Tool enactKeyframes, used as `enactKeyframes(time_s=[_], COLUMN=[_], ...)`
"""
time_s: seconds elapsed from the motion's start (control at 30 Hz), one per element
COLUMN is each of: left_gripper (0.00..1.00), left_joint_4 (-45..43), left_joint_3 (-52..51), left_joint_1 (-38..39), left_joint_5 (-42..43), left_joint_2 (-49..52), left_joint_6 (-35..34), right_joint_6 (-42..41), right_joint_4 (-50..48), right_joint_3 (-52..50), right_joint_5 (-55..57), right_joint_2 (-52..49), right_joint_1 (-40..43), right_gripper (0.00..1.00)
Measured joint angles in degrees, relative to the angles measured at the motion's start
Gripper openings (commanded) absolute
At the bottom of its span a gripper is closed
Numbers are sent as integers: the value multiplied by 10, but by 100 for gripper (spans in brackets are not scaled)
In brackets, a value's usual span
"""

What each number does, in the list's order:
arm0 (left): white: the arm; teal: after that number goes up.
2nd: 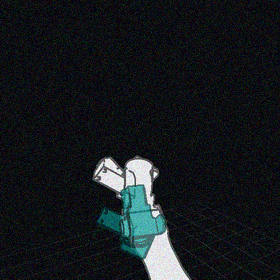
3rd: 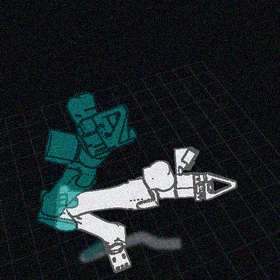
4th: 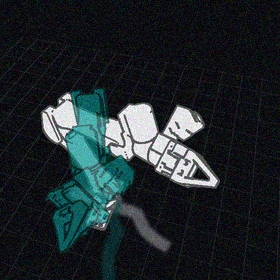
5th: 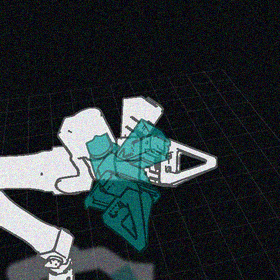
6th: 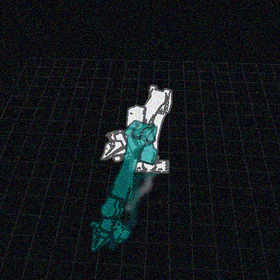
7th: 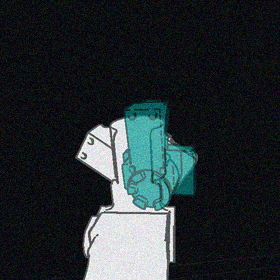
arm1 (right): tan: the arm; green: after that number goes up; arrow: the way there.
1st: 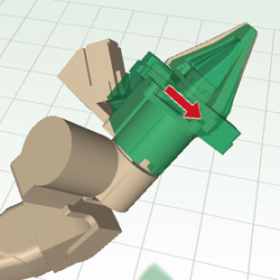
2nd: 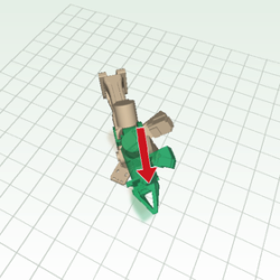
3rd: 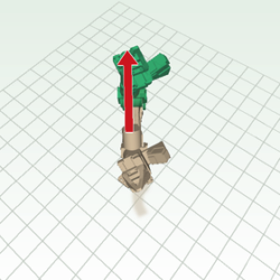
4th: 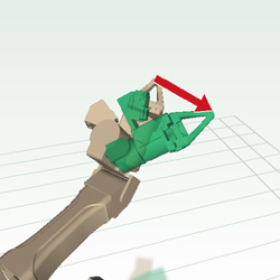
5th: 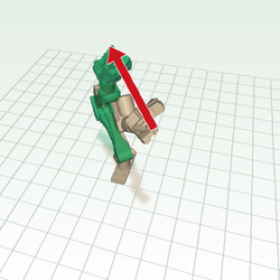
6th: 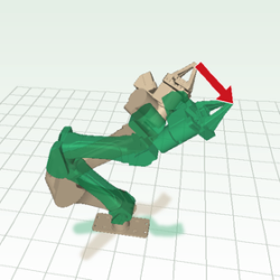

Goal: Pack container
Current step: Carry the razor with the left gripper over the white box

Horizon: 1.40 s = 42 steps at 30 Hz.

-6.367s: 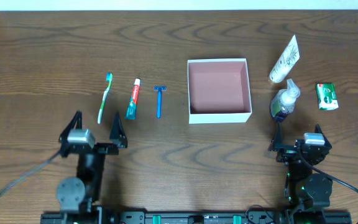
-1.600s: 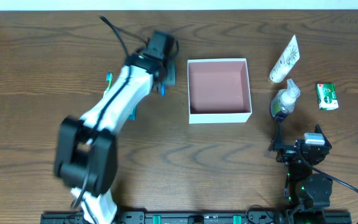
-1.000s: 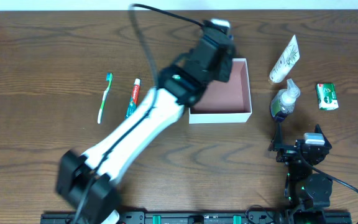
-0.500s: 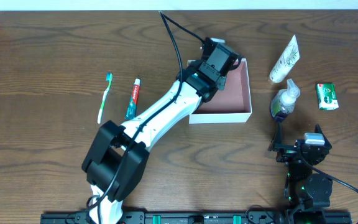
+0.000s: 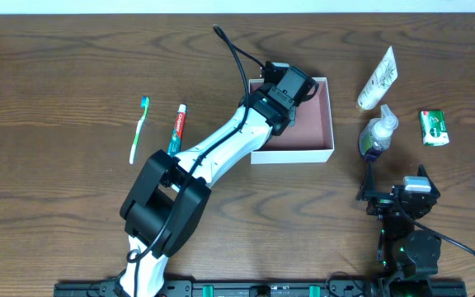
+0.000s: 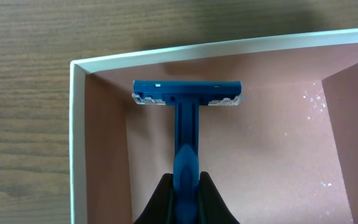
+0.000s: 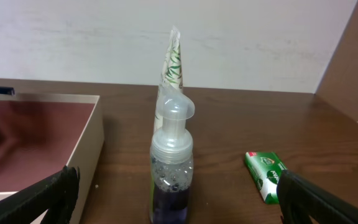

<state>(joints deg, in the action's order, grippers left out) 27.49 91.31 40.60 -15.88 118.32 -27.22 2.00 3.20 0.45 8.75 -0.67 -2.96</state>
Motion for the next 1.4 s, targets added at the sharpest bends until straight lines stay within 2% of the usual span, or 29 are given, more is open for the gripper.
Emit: enactKeyframes(time_s=[0.3, 0.57, 0.7, 0.8, 0.83, 1.4], left_gripper=[6, 7, 16, 17, 21, 21], left_joint_4=[1, -3, -3, -3, -3, -7], left_joint_3=[0, 0, 0, 0, 0, 2], left_joint_1=[-3, -5, -5, -5, -5, -5], left_joint_5=[-3, -9, -10, -10, -10, -8], left_joint_2=[51, 52, 52, 54, 54, 59], left_joint_6=[-15, -17, -18, -24, -26, -12], right_joint_6=[0, 0, 0, 0, 0, 0], right_joint_4=[0, 0, 0, 0, 0, 0], right_joint_3=[0, 0, 0, 0, 0, 0], right_joint_5=[0, 0, 0, 0, 0, 0], right_joint_2=[0, 0, 0, 0, 0, 0], right_joint_1=[0, 0, 0, 0, 0, 0], right_gripper=[99, 99, 99, 99, 99, 99])
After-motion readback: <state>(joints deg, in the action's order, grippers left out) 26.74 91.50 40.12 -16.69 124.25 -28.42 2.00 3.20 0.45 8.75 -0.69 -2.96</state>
